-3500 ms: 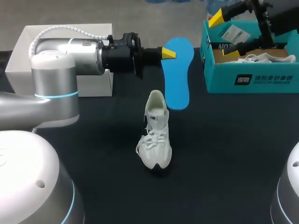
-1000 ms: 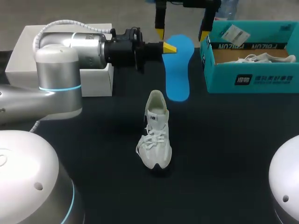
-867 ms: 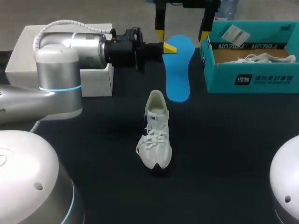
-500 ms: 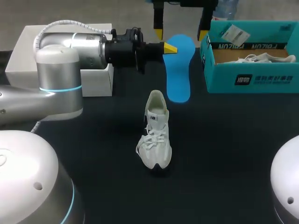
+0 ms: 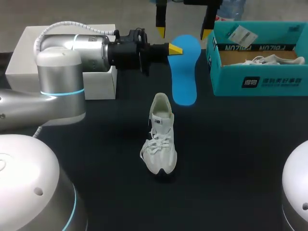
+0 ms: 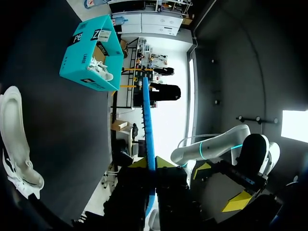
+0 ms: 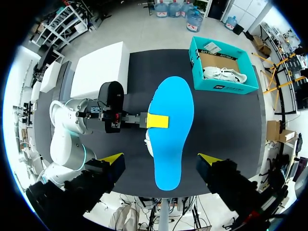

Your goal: Take the shoe out of the shoebox, open the shoe tongue, remove and reinsert the insole, then place the shoe into the shoebox

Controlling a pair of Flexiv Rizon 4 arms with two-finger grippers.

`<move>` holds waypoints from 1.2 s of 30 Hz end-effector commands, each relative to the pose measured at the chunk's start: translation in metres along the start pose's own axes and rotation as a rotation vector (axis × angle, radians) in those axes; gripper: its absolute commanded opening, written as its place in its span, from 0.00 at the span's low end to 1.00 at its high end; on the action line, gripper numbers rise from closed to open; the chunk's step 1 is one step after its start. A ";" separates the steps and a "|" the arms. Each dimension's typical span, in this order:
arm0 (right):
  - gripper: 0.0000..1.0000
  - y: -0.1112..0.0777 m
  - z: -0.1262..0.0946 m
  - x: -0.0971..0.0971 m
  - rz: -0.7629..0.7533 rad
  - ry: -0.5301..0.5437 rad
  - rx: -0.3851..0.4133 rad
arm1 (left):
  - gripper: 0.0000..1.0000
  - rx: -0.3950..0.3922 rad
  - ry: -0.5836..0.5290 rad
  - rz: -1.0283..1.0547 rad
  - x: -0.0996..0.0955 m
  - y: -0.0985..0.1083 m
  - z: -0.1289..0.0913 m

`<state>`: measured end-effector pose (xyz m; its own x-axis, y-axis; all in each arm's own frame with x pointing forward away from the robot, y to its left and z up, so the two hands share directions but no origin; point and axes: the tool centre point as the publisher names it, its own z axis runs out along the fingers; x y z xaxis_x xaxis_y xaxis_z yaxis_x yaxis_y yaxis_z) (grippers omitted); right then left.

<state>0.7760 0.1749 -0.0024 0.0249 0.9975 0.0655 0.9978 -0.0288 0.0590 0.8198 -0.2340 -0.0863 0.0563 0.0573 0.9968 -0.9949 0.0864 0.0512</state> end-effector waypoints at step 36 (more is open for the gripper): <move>1.00 -0.021 0.027 -0.039 -0.086 0.831 -0.201 | 0.00 -0.001 -0.005 -0.013 0.002 0.002 -0.016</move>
<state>0.7547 0.1418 -0.0281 -0.1216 0.8031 0.5834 0.9630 -0.0470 0.2653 0.8189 -0.2184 -0.0861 0.0686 0.0558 0.9961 -0.9943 0.0860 0.0637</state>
